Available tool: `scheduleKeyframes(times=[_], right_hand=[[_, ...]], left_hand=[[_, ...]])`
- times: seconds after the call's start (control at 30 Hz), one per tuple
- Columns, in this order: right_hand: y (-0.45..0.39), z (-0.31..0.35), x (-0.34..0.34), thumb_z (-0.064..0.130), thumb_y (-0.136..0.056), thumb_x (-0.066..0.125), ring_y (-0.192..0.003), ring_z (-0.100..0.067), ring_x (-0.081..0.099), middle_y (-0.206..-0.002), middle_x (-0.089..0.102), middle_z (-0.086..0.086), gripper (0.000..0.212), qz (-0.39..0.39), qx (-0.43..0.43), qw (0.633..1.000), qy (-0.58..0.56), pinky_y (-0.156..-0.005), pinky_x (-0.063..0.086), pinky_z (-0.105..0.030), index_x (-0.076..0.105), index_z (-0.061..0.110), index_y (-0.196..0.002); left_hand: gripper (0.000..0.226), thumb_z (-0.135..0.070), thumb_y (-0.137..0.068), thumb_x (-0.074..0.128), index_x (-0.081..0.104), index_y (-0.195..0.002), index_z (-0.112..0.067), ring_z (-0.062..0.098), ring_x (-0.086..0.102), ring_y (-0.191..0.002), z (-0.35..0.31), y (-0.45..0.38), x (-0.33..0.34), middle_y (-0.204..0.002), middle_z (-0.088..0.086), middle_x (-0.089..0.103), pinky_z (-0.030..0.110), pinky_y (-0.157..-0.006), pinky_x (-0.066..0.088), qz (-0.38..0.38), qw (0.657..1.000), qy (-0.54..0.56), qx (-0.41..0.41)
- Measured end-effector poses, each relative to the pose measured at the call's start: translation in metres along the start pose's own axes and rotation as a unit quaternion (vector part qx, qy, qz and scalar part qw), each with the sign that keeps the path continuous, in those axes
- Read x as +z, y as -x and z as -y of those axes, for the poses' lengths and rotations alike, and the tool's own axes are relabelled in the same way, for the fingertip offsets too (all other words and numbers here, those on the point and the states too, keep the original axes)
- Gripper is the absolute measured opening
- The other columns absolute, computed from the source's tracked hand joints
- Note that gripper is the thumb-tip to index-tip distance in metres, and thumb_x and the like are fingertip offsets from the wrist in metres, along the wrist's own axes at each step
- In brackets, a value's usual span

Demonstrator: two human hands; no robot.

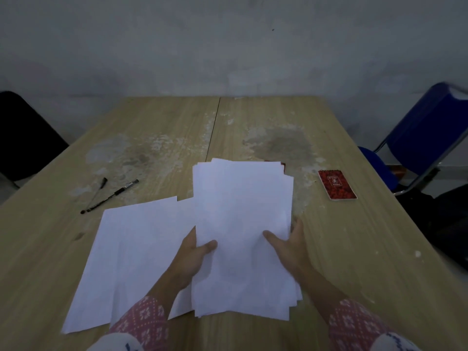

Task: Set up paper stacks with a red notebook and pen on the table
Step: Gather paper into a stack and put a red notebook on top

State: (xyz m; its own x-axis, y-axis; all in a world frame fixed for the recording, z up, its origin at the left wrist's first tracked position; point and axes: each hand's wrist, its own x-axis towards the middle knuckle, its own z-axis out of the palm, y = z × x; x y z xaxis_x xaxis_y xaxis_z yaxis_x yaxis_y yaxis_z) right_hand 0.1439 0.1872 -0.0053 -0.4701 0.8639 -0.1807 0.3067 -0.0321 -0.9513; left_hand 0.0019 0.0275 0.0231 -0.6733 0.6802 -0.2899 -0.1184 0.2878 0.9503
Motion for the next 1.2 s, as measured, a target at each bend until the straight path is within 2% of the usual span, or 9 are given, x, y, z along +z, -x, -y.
scheduleKeyframes(times=[0.13,0.2,0.43,0.6,0.7,0.87,1.0,1.1,1.2], right_hand=[[-0.004,0.032,-0.008,0.016,-0.079,0.065,-0.097,-0.025,0.062,-0.107,0.065,-0.007,0.027,0.014,-0.027,0.997,-0.072,-0.083,0.054,-0.04,0.055,0.019,-0.104],[-0.005,0.054,-0.011,0.004,-0.082,0.058,-0.085,-0.022,0.063,-0.091,0.065,-0.004,0.017,-0.013,-0.076,0.992,-0.101,-0.069,0.053,-0.03,0.056,0.018,-0.091],[-0.006,0.112,-0.03,0.0,-0.078,0.062,-0.068,-0.014,0.058,-0.074,0.06,0.003,0.025,-0.073,-0.21,0.966,-0.135,-0.058,0.05,-0.023,0.057,0.024,-0.075],[-0.004,0.121,-0.037,-0.003,-0.078,0.061,-0.074,-0.006,0.063,-0.084,0.065,0.009,0.039,-0.063,-0.225,0.959,-0.162,-0.066,0.055,-0.025,0.058,0.036,-0.084],[-0.005,0.119,-0.035,0.002,-0.08,0.06,-0.079,-0.015,0.063,-0.086,0.065,0.006,0.032,-0.069,-0.212,0.96,-0.169,-0.071,0.054,-0.034,0.058,0.033,-0.084],[-0.008,0.12,-0.029,0.008,-0.086,0.054,-0.086,-0.02,0.063,-0.09,0.065,0.0,0.019,-0.063,-0.181,0.963,-0.19,-0.077,0.052,-0.037,0.058,0.027,-0.089],[-0.01,0.115,-0.029,0.009,-0.086,0.054,-0.082,-0.019,0.062,-0.087,0.064,-0.001,0.016,-0.061,-0.169,0.963,-0.2,-0.071,0.051,-0.034,0.058,0.025,-0.087],[-0.012,0.099,-0.026,0.009,-0.084,0.055,-0.089,-0.029,0.065,-0.093,0.068,-0.008,0.015,-0.038,-0.122,0.978,-0.165,-0.074,0.051,-0.038,0.063,0.012,-0.098],[-0.013,0.101,-0.027,0.006,-0.084,0.056,-0.083,-0.023,0.064,-0.088,0.067,-0.005,0.015,-0.053,-0.134,0.975,-0.17,-0.07,0.052,-0.035,0.062,0.011,-0.097]], left_hand=[[0.034,-0.013,-0.086,0.057,0.049,-0.118,-0.024,0.024,0.059,-0.102,-0.025,-0.006,0.0,-0.11,0.0,0.062,0.041,-0.09,0.048,0.004,0.999,-0.007,0.036],[0.034,-0.012,-0.086,0.057,0.05,-0.117,-0.022,0.022,0.06,-0.101,-0.043,-0.009,-0.001,-0.112,0.001,0.062,0.038,-0.088,0.048,-0.005,0.998,-0.006,0.068],[0.035,-0.009,-0.078,0.067,0.056,-0.104,-0.03,0.006,0.064,-0.092,-0.095,-0.017,-0.004,-0.1,-0.013,0.065,0.017,-0.065,0.056,-0.05,0.977,-0.002,0.205],[0.047,-0.014,-0.074,0.072,0.052,-0.117,-0.016,0.016,0.063,-0.096,-0.109,-0.018,0.001,-0.109,0.002,0.064,0.035,-0.077,0.055,-0.126,0.958,0.011,0.257],[0.043,-0.021,-0.078,0.068,0.051,-0.118,-0.016,0.017,0.062,-0.098,-0.11,-0.018,0.007,-0.11,0.003,0.062,0.036,-0.079,0.053,-0.153,0.951,0.02,0.267],[0.025,-0.028,-0.089,0.052,0.051,-0.112,-0.02,0.003,0.061,-0.088,-0.113,-0.013,0.021,-0.095,-0.013,0.061,0.015,-0.062,0.051,-0.161,0.95,0.042,0.263],[0.031,-0.034,-0.088,0.052,0.05,-0.114,-0.018,0.005,0.059,-0.091,-0.108,-0.016,0.024,-0.099,-0.009,0.06,0.022,-0.069,0.048,-0.171,0.949,0.046,0.26],[0.031,-0.03,-0.091,0.048,0.05,-0.119,-0.019,0.002,0.058,-0.096,-0.089,-0.017,0.027,-0.102,-0.013,0.061,0.01,-0.064,0.048,-0.124,0.967,0.022,0.222],[0.03,-0.028,-0.091,0.046,0.047,-0.12,-0.02,-0.001,0.055,-0.093,-0.087,-0.016,0.033,-0.102,-0.014,0.058,0.013,-0.068,0.044,-0.155,0.962,0.036,0.224]])
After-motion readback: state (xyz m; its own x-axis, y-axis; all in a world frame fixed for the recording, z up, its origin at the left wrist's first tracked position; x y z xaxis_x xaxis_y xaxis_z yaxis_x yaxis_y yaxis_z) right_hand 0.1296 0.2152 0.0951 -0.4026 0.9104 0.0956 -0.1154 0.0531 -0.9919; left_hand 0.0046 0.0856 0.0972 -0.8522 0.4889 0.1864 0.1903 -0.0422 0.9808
